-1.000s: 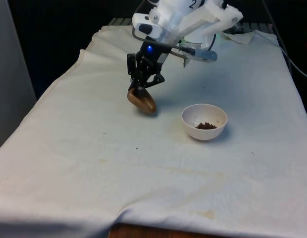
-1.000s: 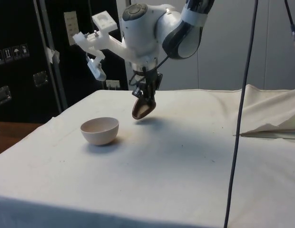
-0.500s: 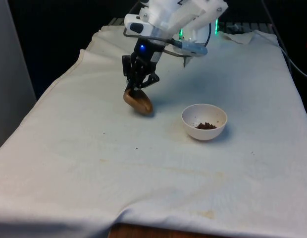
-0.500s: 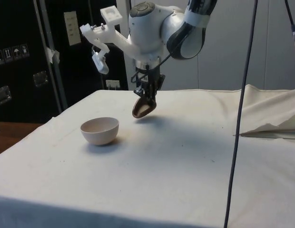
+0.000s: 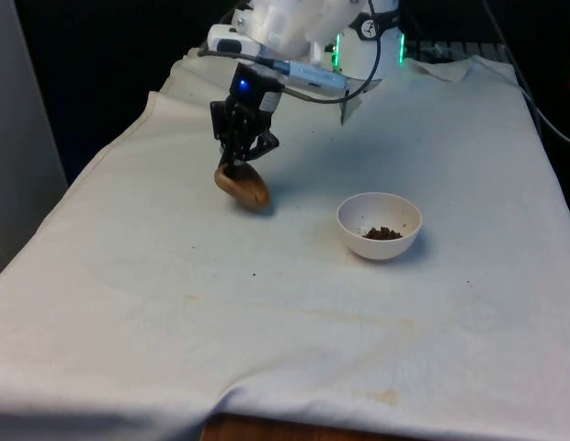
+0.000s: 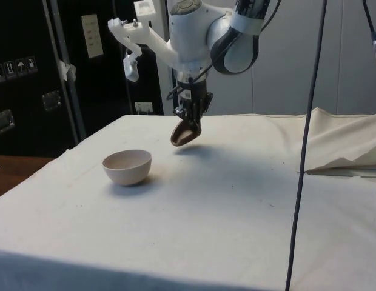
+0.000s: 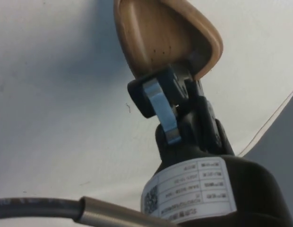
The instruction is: Pour the coffee beans from the cup into the bowl.
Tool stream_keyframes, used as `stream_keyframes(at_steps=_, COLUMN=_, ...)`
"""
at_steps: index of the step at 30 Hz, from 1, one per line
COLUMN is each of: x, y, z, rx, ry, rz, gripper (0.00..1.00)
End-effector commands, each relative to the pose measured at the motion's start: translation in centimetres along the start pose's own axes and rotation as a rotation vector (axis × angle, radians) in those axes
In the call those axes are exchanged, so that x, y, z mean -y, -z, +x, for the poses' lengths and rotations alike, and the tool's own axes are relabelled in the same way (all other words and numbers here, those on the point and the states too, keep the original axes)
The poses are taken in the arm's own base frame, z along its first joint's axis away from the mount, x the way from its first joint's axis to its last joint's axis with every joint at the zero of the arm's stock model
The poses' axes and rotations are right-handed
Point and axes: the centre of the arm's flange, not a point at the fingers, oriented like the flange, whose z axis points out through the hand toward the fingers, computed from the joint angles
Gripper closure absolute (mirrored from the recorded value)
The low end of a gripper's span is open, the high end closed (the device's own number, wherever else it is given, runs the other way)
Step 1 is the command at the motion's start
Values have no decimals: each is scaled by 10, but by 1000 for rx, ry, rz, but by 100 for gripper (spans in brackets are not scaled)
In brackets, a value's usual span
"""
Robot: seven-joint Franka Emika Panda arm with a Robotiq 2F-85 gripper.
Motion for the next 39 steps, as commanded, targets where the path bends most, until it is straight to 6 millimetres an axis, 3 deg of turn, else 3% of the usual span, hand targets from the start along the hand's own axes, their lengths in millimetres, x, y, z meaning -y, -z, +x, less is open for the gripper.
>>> stream_keyframes(at_steps=1, x=-2, y=0, z=-3, rx=16, ry=-4, rz=22, gripper=99)
stream_keyframes(at_steps=24, x=-12, y=-8, z=6, rx=93, ry=-50, rz=64, gripper=99)
stream_keyframes(at_steps=39, x=-7, y=-21, z=-1, rx=124, ry=-80, rz=144, gripper=99)
